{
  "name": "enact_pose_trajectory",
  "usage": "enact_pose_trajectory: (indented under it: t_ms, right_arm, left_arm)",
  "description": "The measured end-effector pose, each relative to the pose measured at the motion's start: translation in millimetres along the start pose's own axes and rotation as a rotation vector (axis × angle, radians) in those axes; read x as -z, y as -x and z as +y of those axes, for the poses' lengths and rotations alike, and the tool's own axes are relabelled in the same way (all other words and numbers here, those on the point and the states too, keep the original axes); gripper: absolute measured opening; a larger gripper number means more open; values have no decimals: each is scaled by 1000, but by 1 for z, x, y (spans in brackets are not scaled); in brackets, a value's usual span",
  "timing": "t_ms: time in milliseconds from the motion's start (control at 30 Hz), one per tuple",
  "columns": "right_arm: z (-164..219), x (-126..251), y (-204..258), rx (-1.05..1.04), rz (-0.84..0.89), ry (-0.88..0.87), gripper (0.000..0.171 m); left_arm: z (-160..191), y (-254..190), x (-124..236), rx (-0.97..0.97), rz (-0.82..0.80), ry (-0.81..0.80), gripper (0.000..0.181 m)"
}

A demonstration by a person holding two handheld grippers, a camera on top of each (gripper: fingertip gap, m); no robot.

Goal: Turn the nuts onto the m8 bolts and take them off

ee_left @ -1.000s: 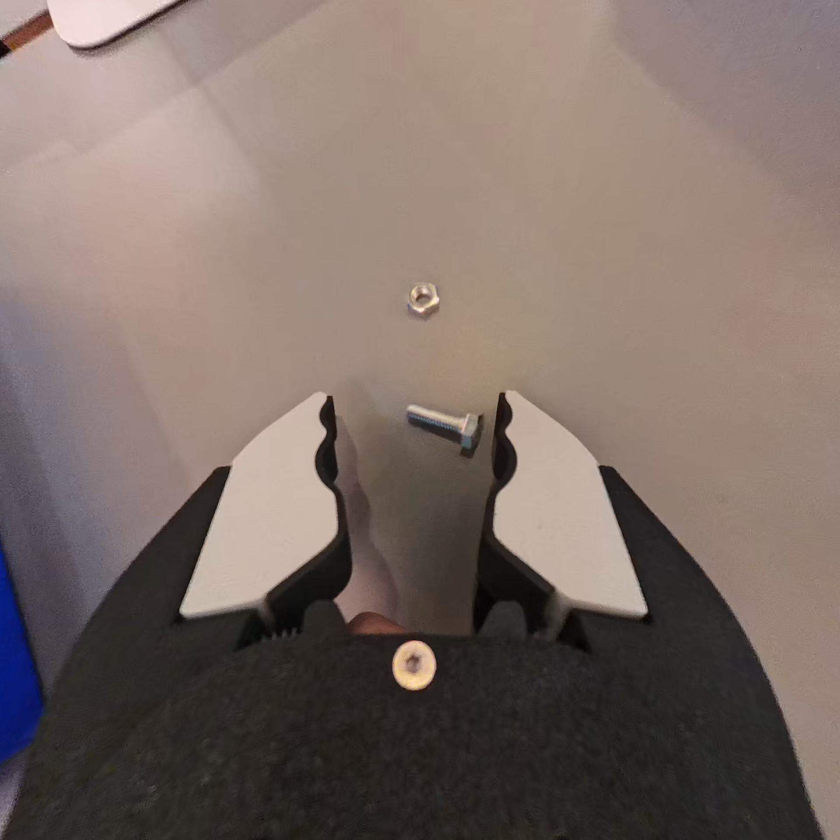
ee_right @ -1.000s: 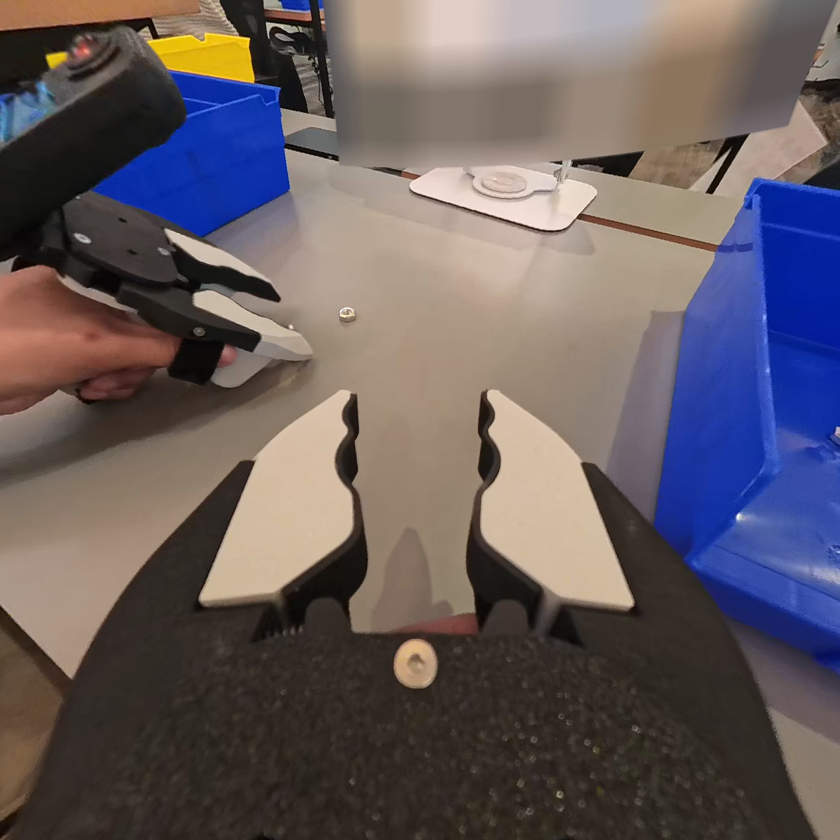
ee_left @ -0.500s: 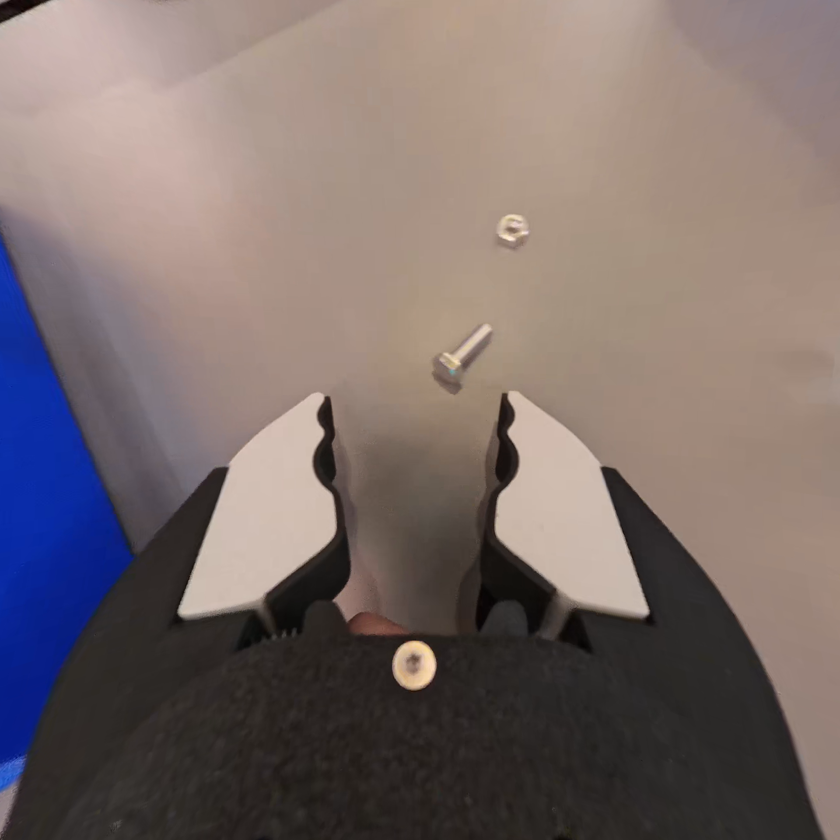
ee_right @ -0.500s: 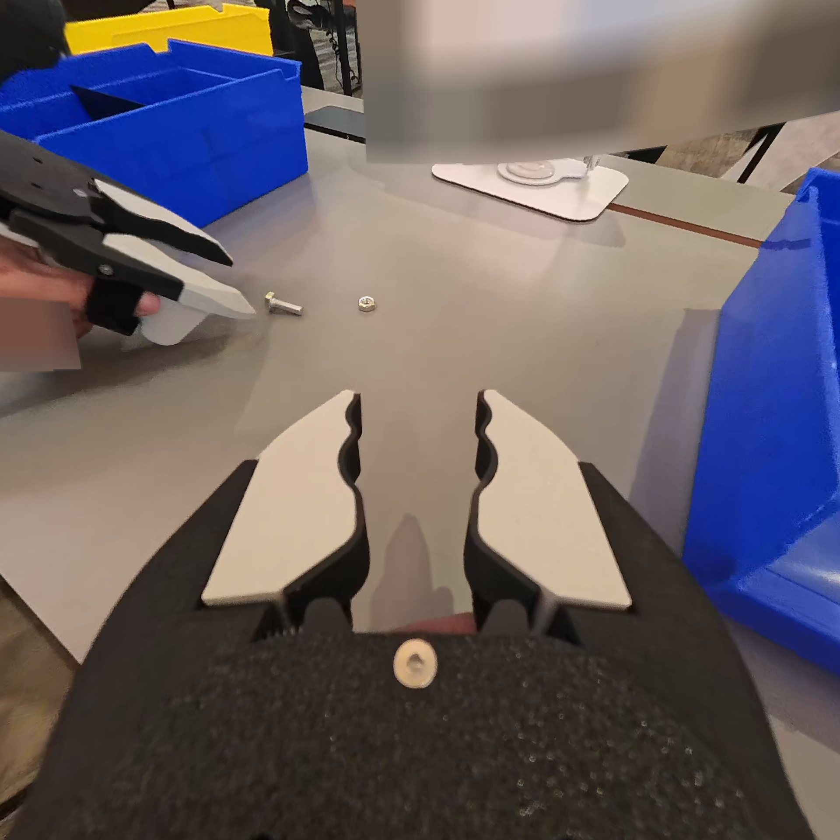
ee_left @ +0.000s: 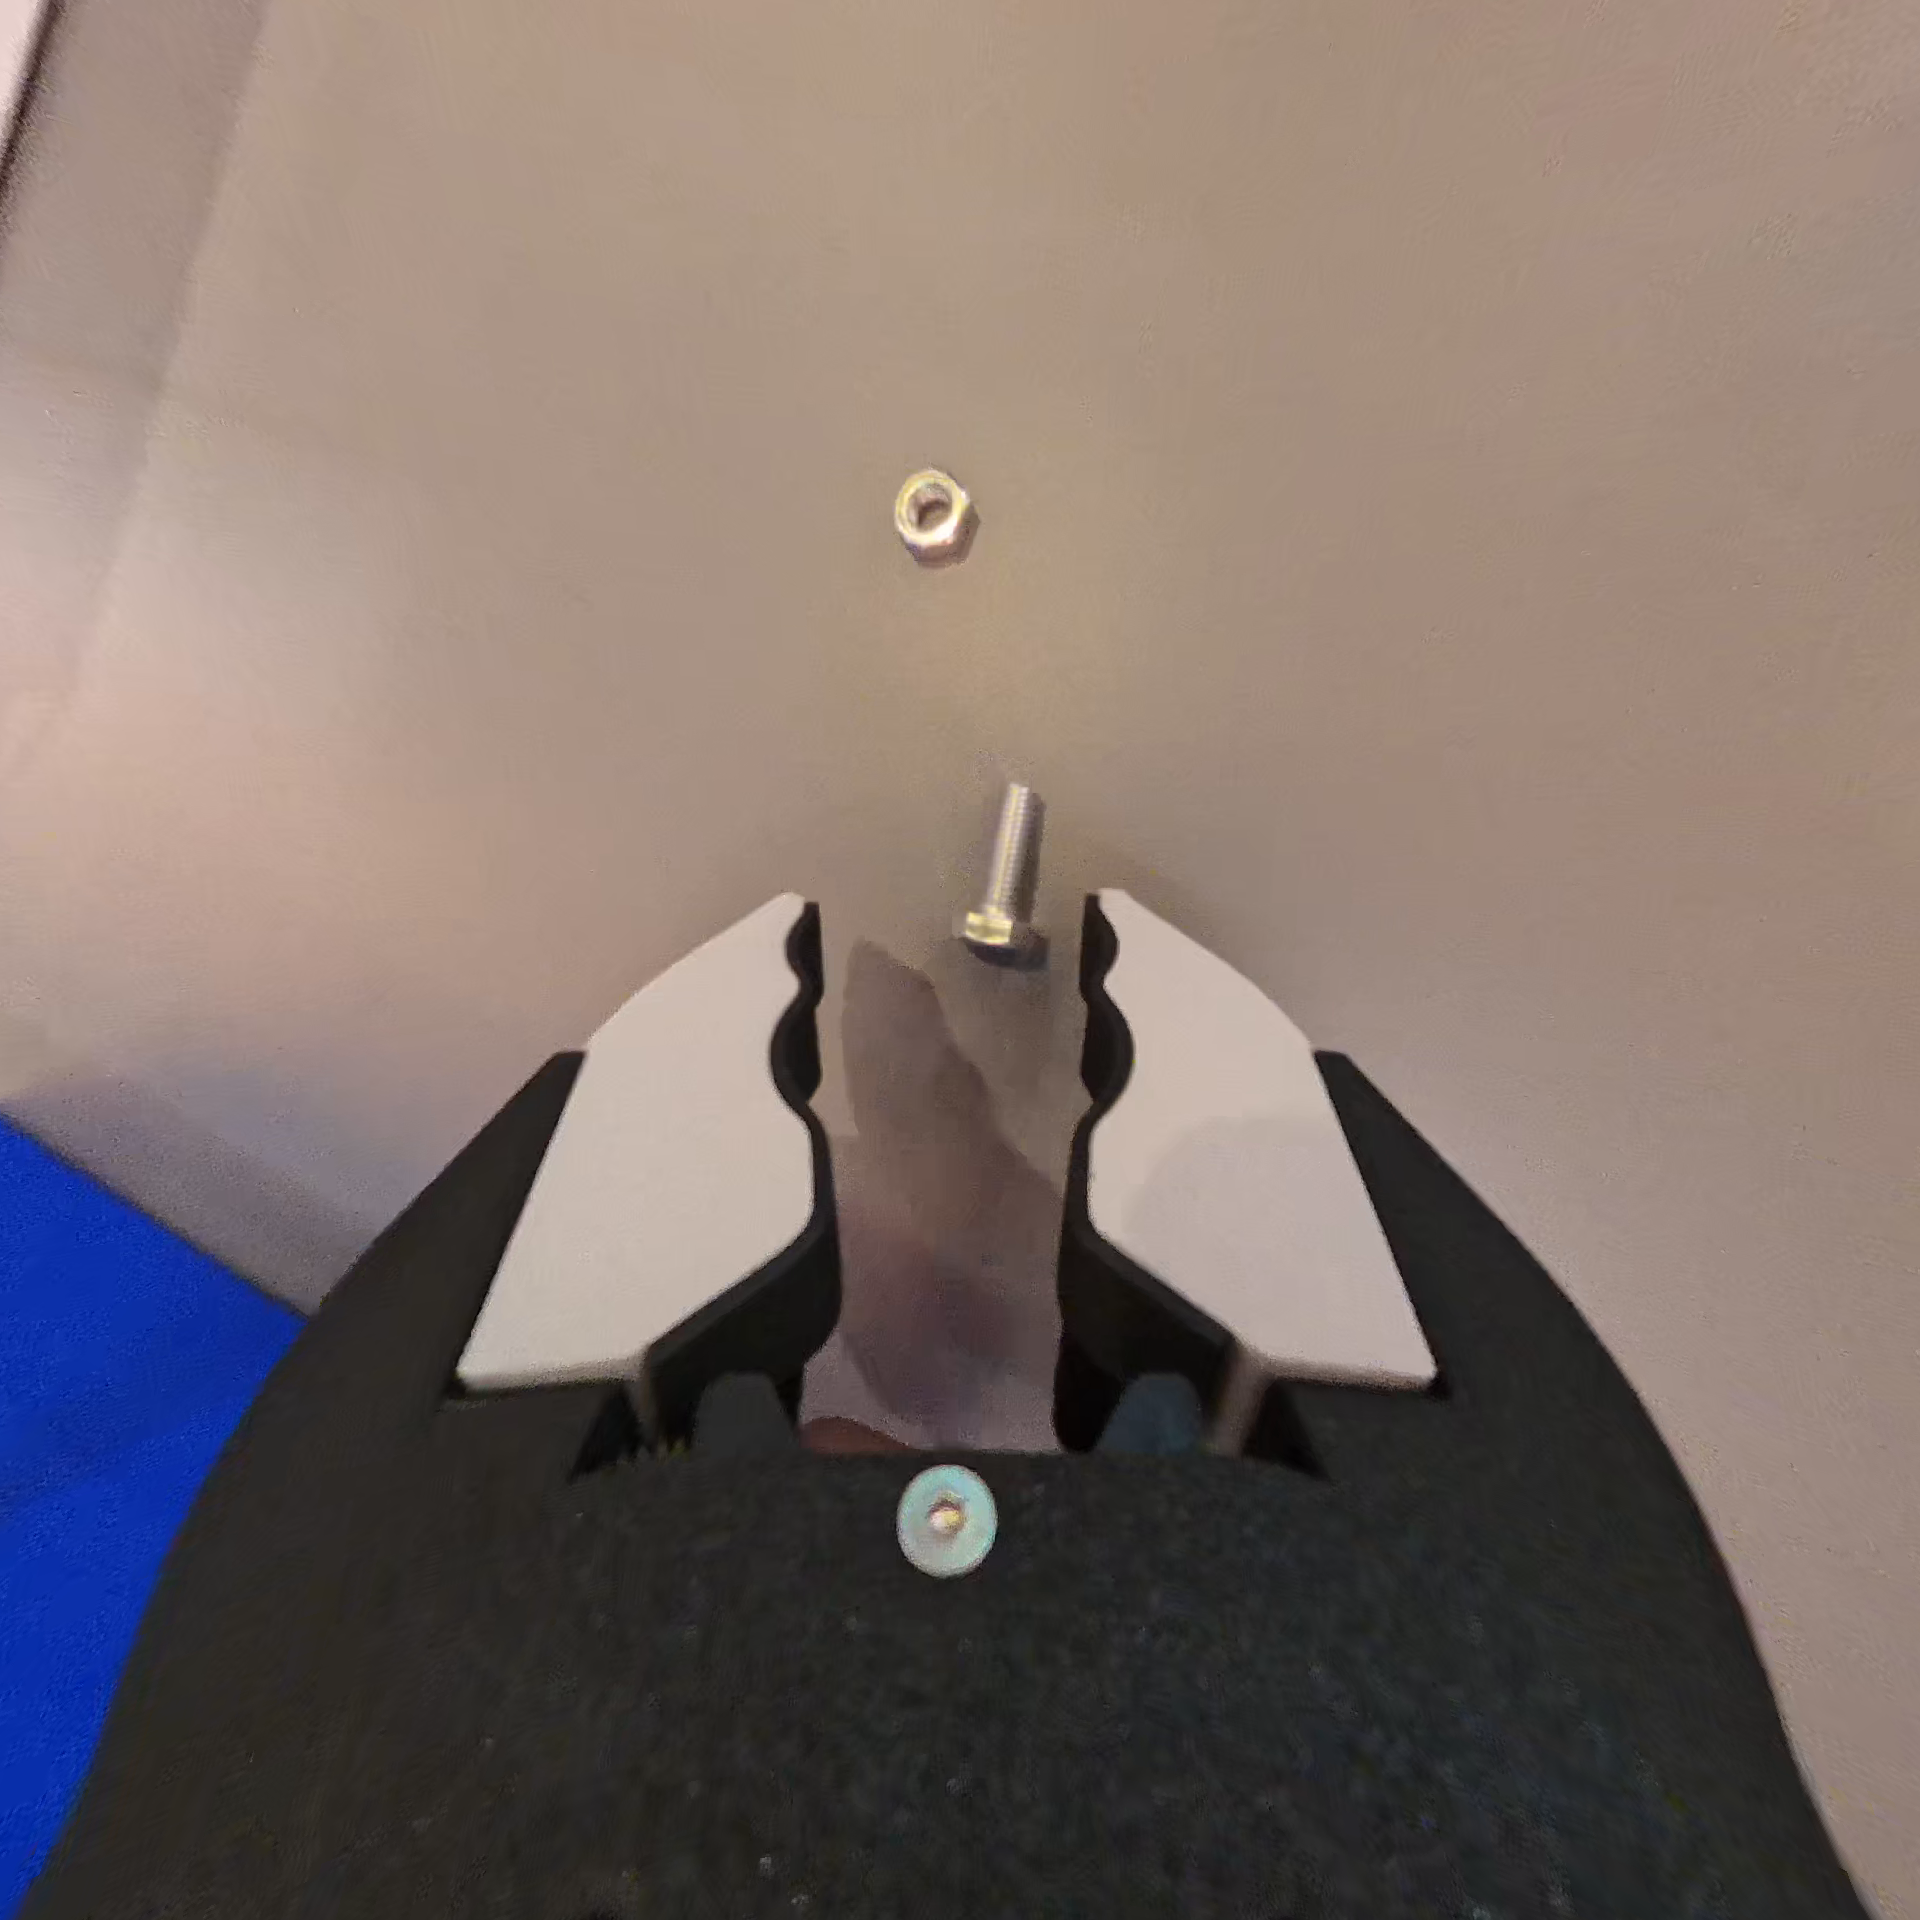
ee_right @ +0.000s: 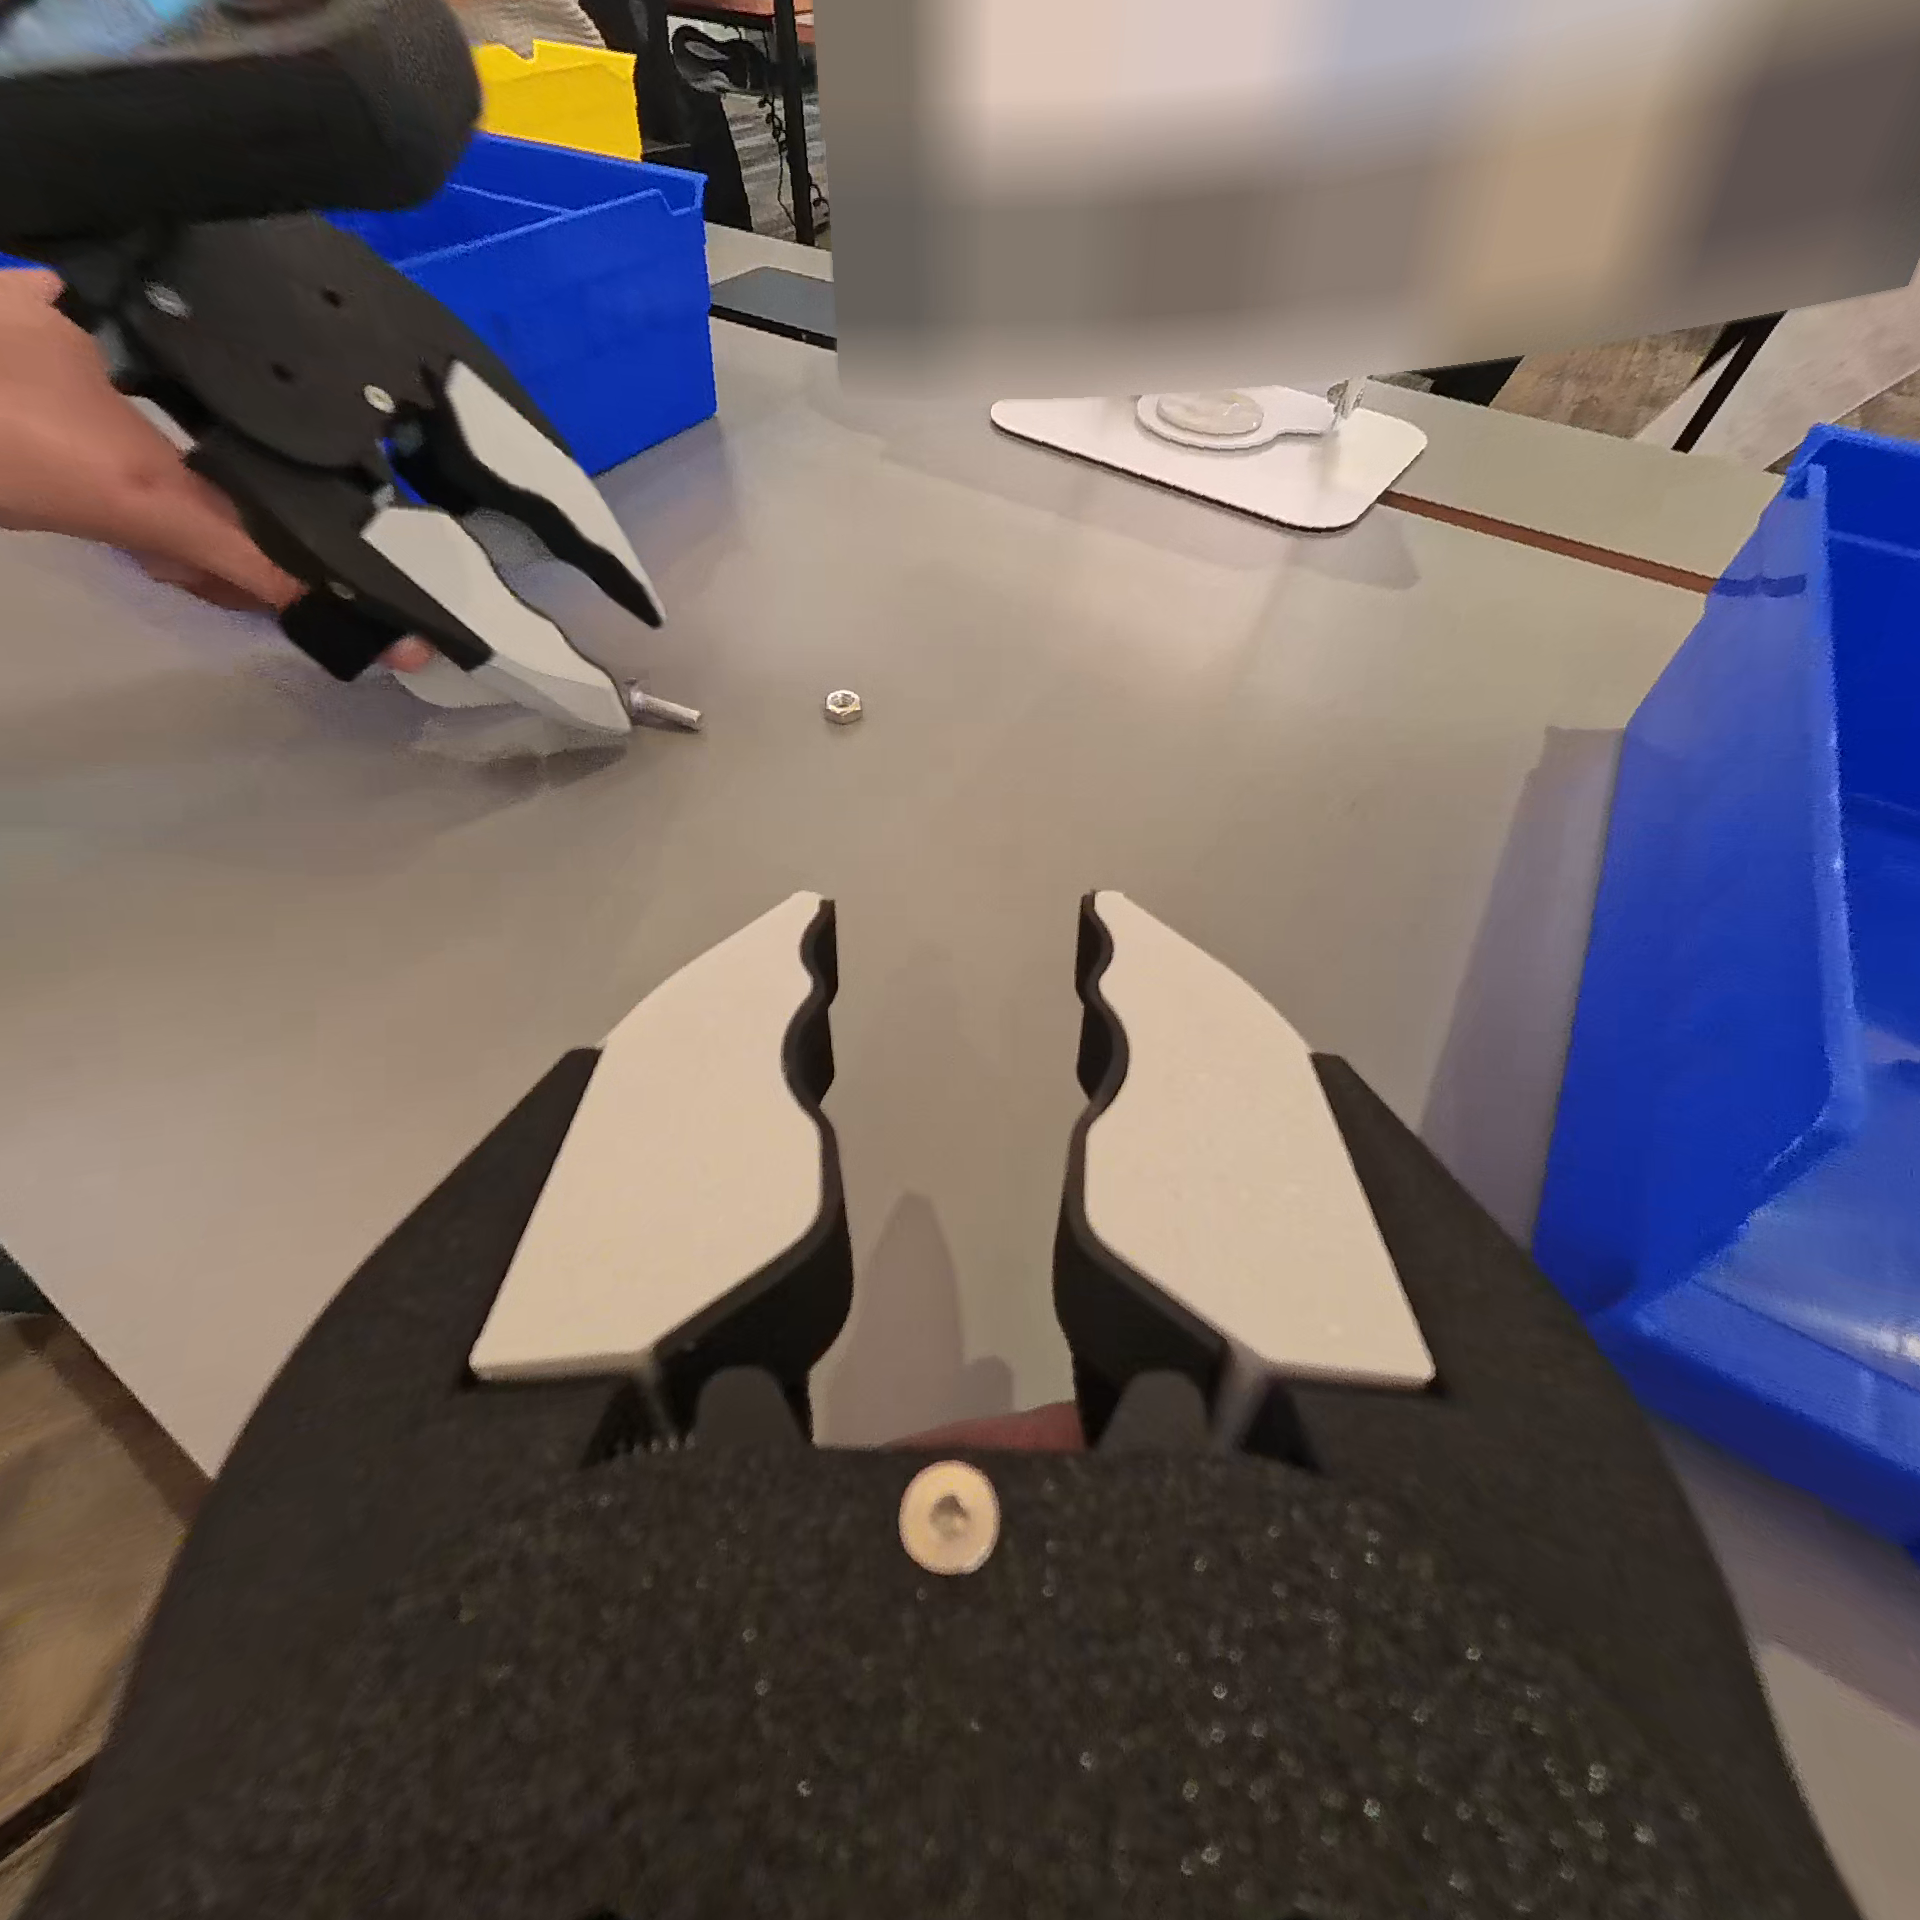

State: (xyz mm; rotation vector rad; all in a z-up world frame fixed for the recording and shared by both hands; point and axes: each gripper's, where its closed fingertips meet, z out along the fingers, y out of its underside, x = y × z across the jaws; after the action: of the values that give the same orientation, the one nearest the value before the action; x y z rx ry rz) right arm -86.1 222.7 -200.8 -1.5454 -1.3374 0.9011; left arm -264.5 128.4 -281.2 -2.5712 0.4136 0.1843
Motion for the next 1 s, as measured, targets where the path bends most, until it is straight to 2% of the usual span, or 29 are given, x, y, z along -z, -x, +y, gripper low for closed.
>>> enact_pose_trajectory:
  t_ms: [133, 233, 367, 567, 633, 1000]
  right_arm:
    - [-3, 4, -1, 9, 7, -9, 43]
    - [-7, 7, -5, 3, 10, -21, 42]
    - [-6, 7, -6, -14, 1, -25, 41]
    - [-6, 8, -5, -7, 1, -22, 40]
    - [-6, 8, -5, -3, 3, -19, 40]
    - [-7, 8, -4, -4, 2, -19, 37]
  left_arm:
    - [-1, -6, -9, 35, 105, -34, 44]
    - [2, -6, -7, 45, 118, -34, 43]
    - [2, -17, -6, 67, 197, -76, 24]
    - [-7, -19, -11, 76, 194, -168, 18]
    - [-8, -17, -12, 76, 185, -167, 9]
    - [-7, -24, -9, 22, 112, -194, 7]
